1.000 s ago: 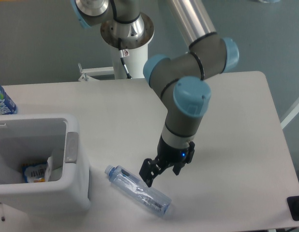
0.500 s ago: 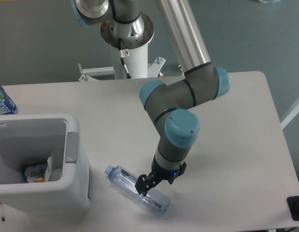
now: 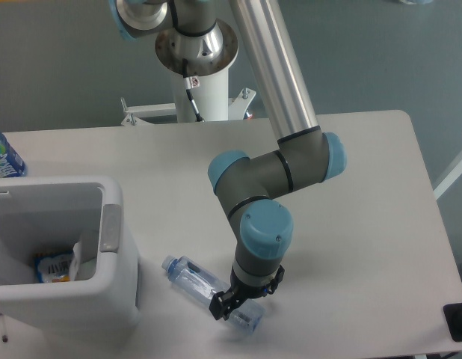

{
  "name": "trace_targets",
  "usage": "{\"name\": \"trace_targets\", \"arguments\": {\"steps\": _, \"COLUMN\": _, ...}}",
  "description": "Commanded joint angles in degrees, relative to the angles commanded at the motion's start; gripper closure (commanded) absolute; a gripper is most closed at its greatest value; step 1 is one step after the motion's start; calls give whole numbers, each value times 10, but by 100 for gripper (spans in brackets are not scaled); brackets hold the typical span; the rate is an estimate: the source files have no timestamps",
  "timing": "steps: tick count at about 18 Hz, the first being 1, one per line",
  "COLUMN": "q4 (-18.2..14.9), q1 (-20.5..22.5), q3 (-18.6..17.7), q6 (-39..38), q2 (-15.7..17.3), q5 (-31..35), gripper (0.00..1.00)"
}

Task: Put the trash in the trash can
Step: 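Rotate the gripper to align with the bottle and close on it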

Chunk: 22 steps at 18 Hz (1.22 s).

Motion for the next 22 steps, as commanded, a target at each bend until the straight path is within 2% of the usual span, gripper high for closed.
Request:
{"name": "trace_targets", "arguments": {"steps": 6, "q4": 0, "q1": -4, "q3": 2, "q6": -13, "q2": -5, "q5": 1, "gripper": 0}}
{"name": "trace_targets", "arguments": {"steps": 11, "q4": 0, "q1": -11, "q3": 2, "q6": -23, "q2": -8, "q5": 8, "gripper": 18}}
{"name": "trace_targets", "arguments": {"steps": 16, "q4": 0, "q1": -11, "q3": 2, "q6": -23, "q2": -11, "q5": 8, "gripper": 19}}
{"name": "trace_targets", "arguments": {"steps": 22, "q4": 0, "q1": -11, "q3": 2, "q6": -22, "q2": -9, "q5": 10, "gripper": 30}}
